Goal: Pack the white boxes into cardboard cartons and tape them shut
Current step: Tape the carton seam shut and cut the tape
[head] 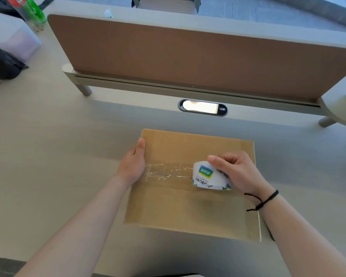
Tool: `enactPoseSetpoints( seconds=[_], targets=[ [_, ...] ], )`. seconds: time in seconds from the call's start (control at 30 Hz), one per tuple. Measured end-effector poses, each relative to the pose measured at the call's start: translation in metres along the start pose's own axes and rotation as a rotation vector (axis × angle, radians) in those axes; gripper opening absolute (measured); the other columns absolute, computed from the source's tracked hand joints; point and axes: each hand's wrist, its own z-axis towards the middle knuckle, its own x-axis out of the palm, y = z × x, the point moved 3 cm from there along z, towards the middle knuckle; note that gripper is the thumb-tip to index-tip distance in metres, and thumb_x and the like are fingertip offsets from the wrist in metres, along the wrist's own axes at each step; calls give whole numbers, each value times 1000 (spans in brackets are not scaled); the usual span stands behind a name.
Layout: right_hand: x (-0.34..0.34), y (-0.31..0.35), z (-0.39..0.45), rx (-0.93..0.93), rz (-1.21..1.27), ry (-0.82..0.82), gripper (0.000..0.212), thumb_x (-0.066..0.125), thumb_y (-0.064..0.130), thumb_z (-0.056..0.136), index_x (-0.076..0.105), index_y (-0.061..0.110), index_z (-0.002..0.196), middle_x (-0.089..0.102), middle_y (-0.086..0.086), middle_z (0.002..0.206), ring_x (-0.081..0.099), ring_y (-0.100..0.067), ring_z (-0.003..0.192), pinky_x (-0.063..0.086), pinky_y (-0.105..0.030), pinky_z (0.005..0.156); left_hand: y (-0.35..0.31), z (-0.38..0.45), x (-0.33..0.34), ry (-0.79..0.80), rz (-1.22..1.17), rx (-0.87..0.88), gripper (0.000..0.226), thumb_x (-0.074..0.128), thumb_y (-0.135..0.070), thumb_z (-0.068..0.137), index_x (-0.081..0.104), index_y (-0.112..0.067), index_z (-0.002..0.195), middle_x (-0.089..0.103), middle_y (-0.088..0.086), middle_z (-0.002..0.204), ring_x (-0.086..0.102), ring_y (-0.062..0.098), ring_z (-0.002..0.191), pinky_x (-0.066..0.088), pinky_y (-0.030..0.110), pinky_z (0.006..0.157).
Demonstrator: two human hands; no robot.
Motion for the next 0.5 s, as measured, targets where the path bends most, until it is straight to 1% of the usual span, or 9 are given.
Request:
enactPoseSetpoints(
  seconds=[0.03,0.07,0.1,0.17,0.23,0.3,0.4,0.5],
  targets=[
    [3,-5,-1,0,47,-10,71,77,72,64,31,20,49,25,2,51,25,-16,49,19,-24,46,1,0,0,0,-4,-7,70,24,-68,100,66,-21,131,65,-3,132,54,21,129,38,41,114],
    [4,-9,-2,-4,73,-17,71,76,75,62,29,23,49,24,3,51,24,-16,50,17,-26,47,1,1,0,2,-5,-10,71,24,-69,100,67,-21,129,65,-2,131,55,21,128,38,42,114],
    [5,-12,-2,-11,88,-17,69,76,72,63,28,25,49,24,4,52,23,-16,50,16,-28,48,1,1,0,0,-4,-19,71,24,-69,100,67,-21,128,65,-2,131,55,21,127,38,42,114],
    [2,-15,-2,-22,97,-14,62,74,63,67,29,26,47,25,5,51,24,-14,47,17,-26,48,1,1,-1,3,-10,-34,71,25,-69,99,67,-20,130,66,-2,131,55,20,126,38,42,114],
    [0,-16,-2,-37,79,9,61,72,60,69,29,22,47,25,2,51,26,-15,47,18,-25,47,0,1,-1,24,-21,-39,75,25,-73,97,66,-20,131,66,-2,131,56,20,128,38,44,115],
    [0,-14,-3,-69,10,21,63,71,59,70,27,18,49,23,1,53,25,-16,50,18,-26,47,-1,1,-1,37,-31,-44,75,26,-72,98,66,-19,132,66,-2,130,57,20,126,39,44,115],
    [-10,-6,-5,-132,-112,-6,58,66,57,71,24,21,51,20,8,53,21,-12,50,18,-28,49,-2,0,-2,31,-7,-45,76,25,-73,97,63,-19,135,65,-3,132,55,19,129,37,44,116],
    [-36,0,-12,-231,-340,-58,53,60,54,73,24,22,51,19,10,50,20,-9,48,18,-29,48,-2,0,-4,25,21,-31,80,25,-79,93,65,-22,133,65,-5,131,55,20,129,37,46,116]
  ],
)
